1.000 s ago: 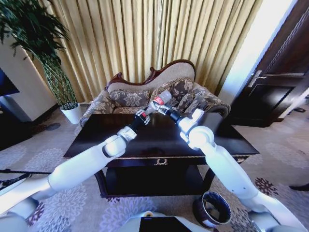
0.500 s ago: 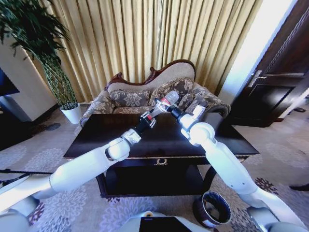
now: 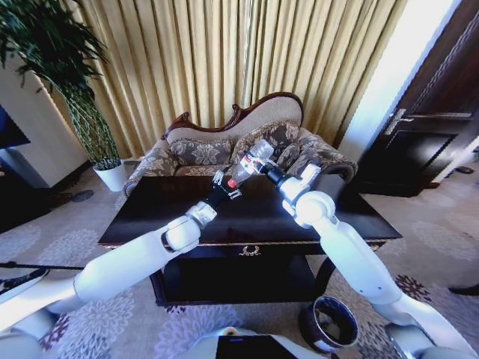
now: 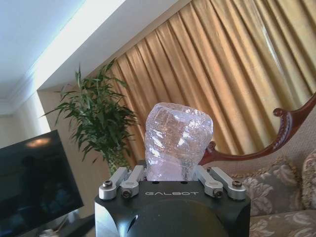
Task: Move to the front of the table and place the trash on the table into the trash bin.
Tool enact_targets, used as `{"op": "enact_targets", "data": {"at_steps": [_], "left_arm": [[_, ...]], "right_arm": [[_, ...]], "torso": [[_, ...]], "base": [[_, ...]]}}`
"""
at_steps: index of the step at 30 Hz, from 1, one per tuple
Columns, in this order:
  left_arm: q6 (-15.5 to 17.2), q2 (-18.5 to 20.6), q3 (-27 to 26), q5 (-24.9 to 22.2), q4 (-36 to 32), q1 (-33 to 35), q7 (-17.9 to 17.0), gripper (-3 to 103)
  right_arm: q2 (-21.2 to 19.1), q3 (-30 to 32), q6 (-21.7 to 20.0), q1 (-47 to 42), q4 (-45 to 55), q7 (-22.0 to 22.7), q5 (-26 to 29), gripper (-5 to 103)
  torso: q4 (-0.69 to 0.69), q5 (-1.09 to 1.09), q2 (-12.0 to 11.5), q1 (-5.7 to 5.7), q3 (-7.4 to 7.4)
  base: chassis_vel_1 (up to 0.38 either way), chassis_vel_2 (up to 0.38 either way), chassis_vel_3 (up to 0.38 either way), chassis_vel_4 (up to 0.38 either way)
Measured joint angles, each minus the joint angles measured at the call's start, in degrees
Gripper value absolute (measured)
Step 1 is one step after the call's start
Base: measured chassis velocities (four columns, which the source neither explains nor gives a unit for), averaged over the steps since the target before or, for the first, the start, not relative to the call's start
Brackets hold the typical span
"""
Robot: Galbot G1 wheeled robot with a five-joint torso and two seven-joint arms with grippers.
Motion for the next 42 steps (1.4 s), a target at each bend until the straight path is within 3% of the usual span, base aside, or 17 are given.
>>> {"op": "enact_targets", "data": {"at_steps": [4, 5, 11, 14, 15, 17, 19, 20, 22, 28, 33, 42], "left_arm": [[0.9, 0.9, -0.9, -1.7, -1.6, 1.1, -1.7, 97], [1.5, 1.4, -1.7, -2.6, -2.1, 1.6, -2.5, 99], [4.2, 2.6, -12.0, -6.5, -3.9, 6.9, -4.4, 100], [6.5, 3.1, -24.3, -9.6, -5.0, 16.1, -5.7, 100], [6.5, 3.1, -24.3, -9.6, -5.0, 16.1, -5.7, 100], [7.9, 4.4, -33.7, -12.0, -6.4, 24.5, -6.3, 100], [8.0, 5.4, -40.6, -13.0, -7.4, 30.5, -7.0, 100], [8.0, 5.4, -40.6, -13.0, -7.4, 30.5, -7.0, 100], [8.1, 5.7, -49.9, -14.8, -8.7, 38.5, -7.6, 100], [9.5, 1.7, -66.5, -21.7, -10.1, 52.4, -6.8, 100], [11.1, -1.6, -73.9, -27.6, -11.8, 57.2, -6.4, 100], [12.5, -1.5, -75.3, -31.9, -14.8, 57.4, -3.3, 100]], "right_arm": [[0.0, 0.5, 1.4, -0.6, -1.7, 0.3, -5.4, 25], [-0.2, 0.8, 1.9, -1.2, -2.4, 0.3, -9.1, 25], [-1.5, 2.5, 2.3, -4.2, -3.2, 2.6, -16.9, 25], [-2.5, 5.0, 2.5, -7.7, -3.4, 3.0, -22.1, 25], [-2.5, 5.0, 2.5, -7.7, -3.4, 3.0, -22.1, 25], [-3.7, 7.3, 2.5, -10.9, -2.2, 3.1, -23.9, 25], [-5.0, 9.5, 2.5, -13.7, -0.6, 3.1, -24.2, 25], [-5.0, 9.5, 2.5, -13.7, -0.6, 3.1, -24.2, 25], [-6.4, 12.3, 2.4, -17.6, 1.1, 3.3, -25.3, 25], [-7.8, 18.1, 2.5, -28.0, 4.8, 5.2, -28.5, 25], [-7.8, 22.3, 2.2, -33.8, 7.7, 5.9, -28.7, 25], [-7.5, 29.1, -1.2, -40.9, 14.7, 6.5, -28.9, 25]], "torso": [[0.0, 0.01, 0.0, 0.0, 0.0], [0.0, 0.01, 0.0, 0.0, 0.01], [-0.01, 0.02, 0.0, 0.0, 0.0], [-0.02, 0.01, 0.0, 0.0, 0.0], [-0.02, 0.01, 0.0, 0.0, 0.0], [0.01, 0.01, 0.0, 0.0, 0.0], [0.02, -0.01, 0.0, 0.0, -0.01], [0.02, -0.01, 0.0, 0.0, -0.01], [0.0, 0.0, 0.0, -0.01, -0.01], [-0.02, 0.0, 0.0, 0.0, -0.01], [0.01, 0.0, 0.0, -0.01, -0.01], [-0.01, 0.01, 0.0, -0.01, 0.0]], "base": [[0.0, 0.0, 0.0, 0.0], [0.0, 0.0, 0.0, 0.0], [0.0, 0.0, 0.0, 0.0], [0.0, 0.0, 0.0, 0.0], [0.0, 0.0, 0.0, 0.0], [0.0, 0.0, 0.0, 0.0], [0.0, 0.0, 0.0, 0.0], [0.0, 0.0, 0.0, 0.0], [0.0, 0.0, 0.0, 0.0], [0.0, 0.0, 0.0, 0.0], [0.0, 0.0, 0.0, 0.0], [0.0, 0.0, 0.0, 0.0]]}}
